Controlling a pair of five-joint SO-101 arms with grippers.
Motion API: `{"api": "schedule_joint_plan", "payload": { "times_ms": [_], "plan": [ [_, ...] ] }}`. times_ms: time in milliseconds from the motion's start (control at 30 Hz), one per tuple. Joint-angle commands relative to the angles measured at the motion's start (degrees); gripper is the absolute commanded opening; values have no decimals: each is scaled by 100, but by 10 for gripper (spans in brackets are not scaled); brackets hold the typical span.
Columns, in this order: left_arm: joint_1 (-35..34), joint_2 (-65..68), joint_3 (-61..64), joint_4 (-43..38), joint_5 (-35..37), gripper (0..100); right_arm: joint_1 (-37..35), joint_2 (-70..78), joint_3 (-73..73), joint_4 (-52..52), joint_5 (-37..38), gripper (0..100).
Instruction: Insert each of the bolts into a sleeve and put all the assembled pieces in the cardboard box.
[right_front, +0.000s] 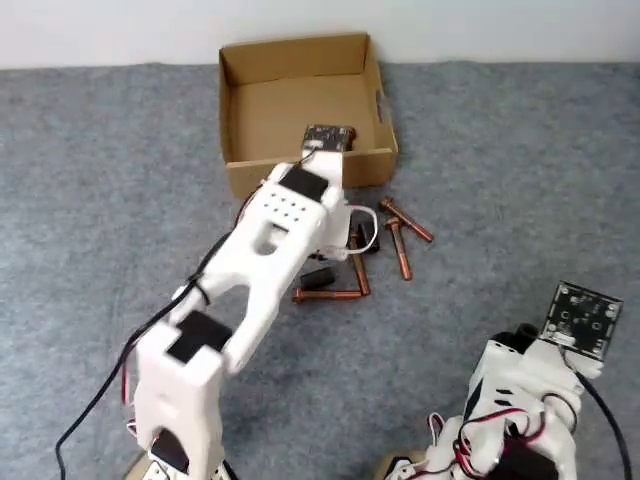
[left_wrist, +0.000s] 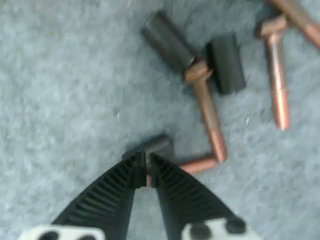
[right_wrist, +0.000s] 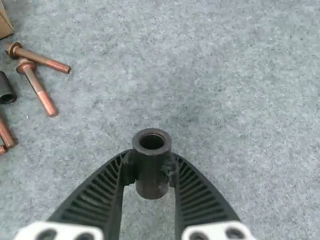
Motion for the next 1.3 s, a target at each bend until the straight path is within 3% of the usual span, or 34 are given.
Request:
{"api": "schedule_joint_plan", "payload": {
  "times_ms": [0,133,600,933,1100,1267],
  "plan": [
    [44,492,-1279,387,185,135,66,-22,-26,-127,-9,8],
    [167,1204,-2308,818,193,208,66,-22,-18,-136,-9,8],
    [193,3385,-5121,1723,316,162,66,-22,62,-198,-9,8],
    [53,4404,-5895,1723,308,91,66,-31,70,-215,-9,8],
    [-18,4440,-6053,1741,290,0,48,-31,70,-215,-9,8],
    [9,4255,-6026,1846,308,4,40,-84,26,-207,-9,8]
  ]
}}
